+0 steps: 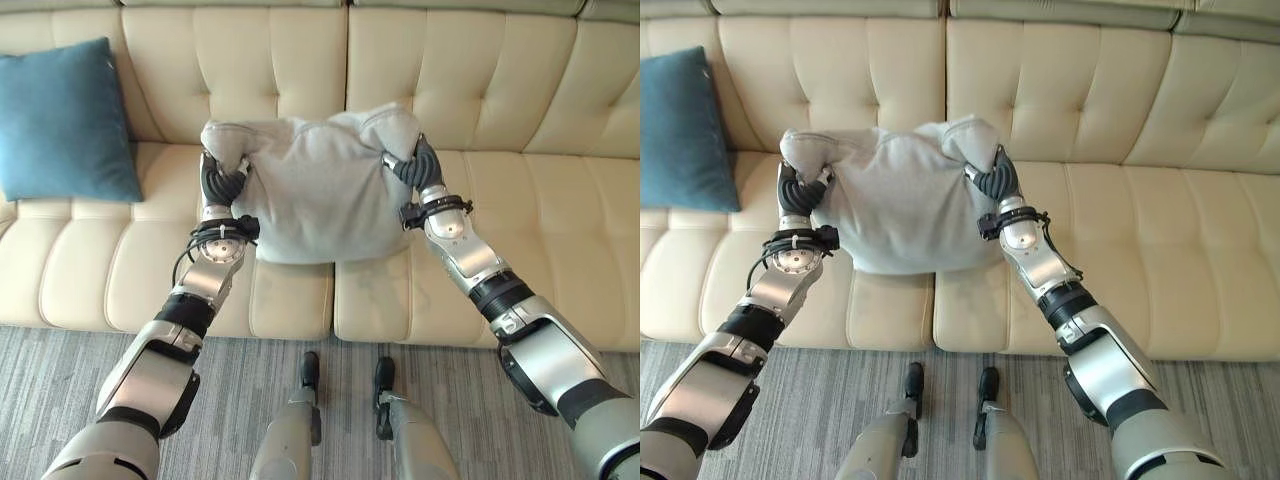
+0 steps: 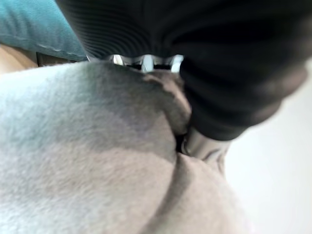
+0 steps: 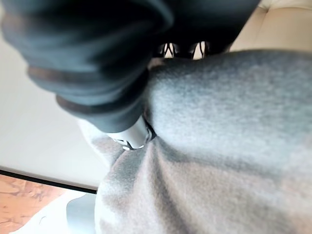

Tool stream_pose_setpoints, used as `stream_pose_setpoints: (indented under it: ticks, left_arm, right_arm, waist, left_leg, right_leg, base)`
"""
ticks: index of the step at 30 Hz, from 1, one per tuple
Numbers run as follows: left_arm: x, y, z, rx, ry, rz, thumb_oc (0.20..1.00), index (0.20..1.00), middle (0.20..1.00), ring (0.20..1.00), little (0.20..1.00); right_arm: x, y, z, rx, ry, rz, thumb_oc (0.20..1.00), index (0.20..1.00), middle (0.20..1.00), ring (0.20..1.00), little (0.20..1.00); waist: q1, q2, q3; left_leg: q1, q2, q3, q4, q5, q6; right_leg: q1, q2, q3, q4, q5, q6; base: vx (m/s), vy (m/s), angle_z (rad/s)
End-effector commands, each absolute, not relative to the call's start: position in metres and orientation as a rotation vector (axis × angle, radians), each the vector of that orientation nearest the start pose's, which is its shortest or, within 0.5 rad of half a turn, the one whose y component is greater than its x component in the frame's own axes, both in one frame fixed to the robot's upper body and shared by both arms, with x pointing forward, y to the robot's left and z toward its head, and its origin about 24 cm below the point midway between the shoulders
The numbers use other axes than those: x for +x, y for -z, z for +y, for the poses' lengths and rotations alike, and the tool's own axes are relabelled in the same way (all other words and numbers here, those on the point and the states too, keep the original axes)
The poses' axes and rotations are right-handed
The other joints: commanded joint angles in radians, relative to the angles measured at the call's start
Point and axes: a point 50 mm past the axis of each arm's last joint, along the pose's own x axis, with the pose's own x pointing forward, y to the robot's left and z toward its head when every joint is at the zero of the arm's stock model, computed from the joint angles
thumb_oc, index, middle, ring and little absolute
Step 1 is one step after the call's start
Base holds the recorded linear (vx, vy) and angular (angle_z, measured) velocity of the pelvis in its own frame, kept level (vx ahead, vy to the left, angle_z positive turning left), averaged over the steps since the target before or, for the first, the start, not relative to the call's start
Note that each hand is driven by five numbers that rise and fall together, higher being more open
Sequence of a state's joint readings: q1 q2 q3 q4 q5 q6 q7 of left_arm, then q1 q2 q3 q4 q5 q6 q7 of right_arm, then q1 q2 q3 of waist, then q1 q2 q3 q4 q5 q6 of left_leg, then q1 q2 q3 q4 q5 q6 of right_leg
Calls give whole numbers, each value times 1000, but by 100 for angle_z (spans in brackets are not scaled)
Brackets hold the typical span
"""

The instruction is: Pick up all the scattered cushions and arrange them neatly on the sofa.

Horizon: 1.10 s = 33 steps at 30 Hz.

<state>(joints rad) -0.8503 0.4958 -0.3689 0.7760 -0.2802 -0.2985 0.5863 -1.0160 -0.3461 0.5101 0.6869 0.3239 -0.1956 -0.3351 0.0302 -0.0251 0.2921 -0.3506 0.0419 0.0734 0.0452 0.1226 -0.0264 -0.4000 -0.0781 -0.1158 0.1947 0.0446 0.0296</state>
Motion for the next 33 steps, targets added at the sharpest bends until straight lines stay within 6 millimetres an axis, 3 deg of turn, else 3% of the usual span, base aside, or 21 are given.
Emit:
stream_pose_setpoints:
  ticks: [1, 2, 4, 8, 12, 14, 16, 19, 20, 25, 26, 31, 33]
  left_arm:
    - [383, -267, 159, 274, -288, -801, 200, 200, 200, 200, 200]
    - [384, -272, 160, 267, -290, -803, 200, 200, 200, 200, 200]
    - [389, -278, 163, 288, -282, -777, 1000, 1000, 1000, 1000, 1000]
    - [400, -284, 173, 407, -280, -703, 1000, 1000, 1000, 1000, 1000]
    - [399, -292, 193, 389, -318, -701, 1000, 1000, 1000, 1000, 1000]
    - [394, -302, 206, 337, -347, -722, 1000, 1000, 1000, 1000, 1000]
    - [386, -317, 228, 242, -394, -756, 1000, 1000, 1000, 1000, 1000]
    - [383, -321, 243, 208, -431, -754, 1000, 1000, 1000, 1000, 1000]
    - [379, -321, 269, 183, -498, -719, 1000, 1000, 1000, 1000, 1000]
    - [377, -320, 277, 178, -516, -705, 1000, 1000, 1000, 1000, 1000]
    - [373, -306, 296, 196, -550, -660, 1000, 1000, 1000, 1000, 1000]
    - [367, -272, 298, 212, -513, -621, 1000, 1000, 1000, 1000, 1000]
    - [354, -222, 288, 204, -418, -567, 1000, 1000, 1000, 1000, 1000]
  right_arm:
    - [371, -285, -32, -236, -263, -782, 200, 200, 200, 200, 200]
    - [373, -287, -32, -244, -254, -778, 200, 200, 200, 200, 200]
    - [378, -289, -35, -268, -237, -756, 1000, 1000, 1000, 1000, 1000]
    - [390, -294, -51, -312, -187, -710, 1000, 1000, 1000, 1000, 1000]
    - [395, -313, -79, -281, -91, -722, 1000, 1000, 1000, 1000, 1000]
    - [396, -327, -102, -254, -16, -742, 1000, 1000, 1000, 1000, 1000]
    - [393, -349, -142, -180, 118, -779, 1000, 1000, 1000, 1000, 1000]
    - [391, -353, -159, -136, 170, -783, 1000, 1000, 1000, 1000, 1000]
    - [389, -358, -177, -71, 219, -784, 1000, 1000, 1000, 1000, 1000]
    - [389, -357, -181, -51, 221, -780, 1000, 1000, 1000, 1000, 1000]
    - [389, -347, -193, -38, 216, -759, 1000, 1000, 1000, 1000, 1000]
    - [385, -323, -203, -10, 180, -739, 1000, 1000, 1000, 1000, 1000]
    - [373, -285, -205, -47, 98, -715, 1000, 1000, 1000, 1000, 1000]
  waist:
    - [6, -23, -38]
    - [4, -21, -37]
    - [1, -15, -34]
    - [-4, -4, -14]
    - [-7, 0, -9]
    - [-8, 1, -12]
    - [-6, 3, -15]
    - [-8, 3, -18]
    - [-12, 3, -25]
    - [-15, 3, -28]
    - [-20, 2, -31]
    - [-20, 1, -31]
    - [-21, -2, -24]
  left_leg:
    - [11, 65, -16, 65, -115, -74]
    - [2, 66, -16, 58, -110, -74]
    - [-17, 65, -18, 48, -99, -76]
    - [-28, 65, -23, 35, -87, -80]
    - [-25, 66, -23, 11, -77, -85]
    - [-28, 64, -26, -4, -68, -87]
    - [-21, 62, -30, -18, -69, -88]
    - [-22, 58, -32, -23, -64, -88]
    - [-10, 57, -28, -25, -73, -88]
    - [-13, 55, -27, -24, -68, -87]
    - [-7, 54, -21, -19, -74, -86]
    - [2, 52, -19, -7, -81, -84]
    - [14, 50, -17, -1, -86, -81]
  right_leg:
    - [4, -61, 73, -42, -39, 125]
    - [-6, -58, 74, -45, -37, 127]
    - [-27, -57, 72, -51, -29, 128]
    - [-39, -56, 69, -58, -25, 131]
    - [-45, -56, 68, -71, -17, 137]
    - [-47, -59, 67, -81, -6, 140]
    - [-38, -60, 62, -89, -7, 142]
    - [-38, -62, 61, -96, -1, 143]
    - [-30, -62, 64, -96, -5, 145]
    - [-33, -64, 65, -100, 3, 145]
    - [-25, -68, 69, -102, 6, 145]
    - [-12, -72, 70, -104, 10, 141]
    - [7, -76, 67, -107, 8, 138]
  base:
    - [0, 0, 0]
    - [-4, -12, 5]
    - [0, 0, 0]
    - [0, 0, 0]
    - [0, 0, 0]
    - [19, 4, 2]
    - [43, 15, 6]
    - [25, 25, 5]
    - [14, 30, 1]
    - [8, 17, 0]
    - [11, 51, 0]
    - [3, 18, -2]
    - [19, 27, 4]
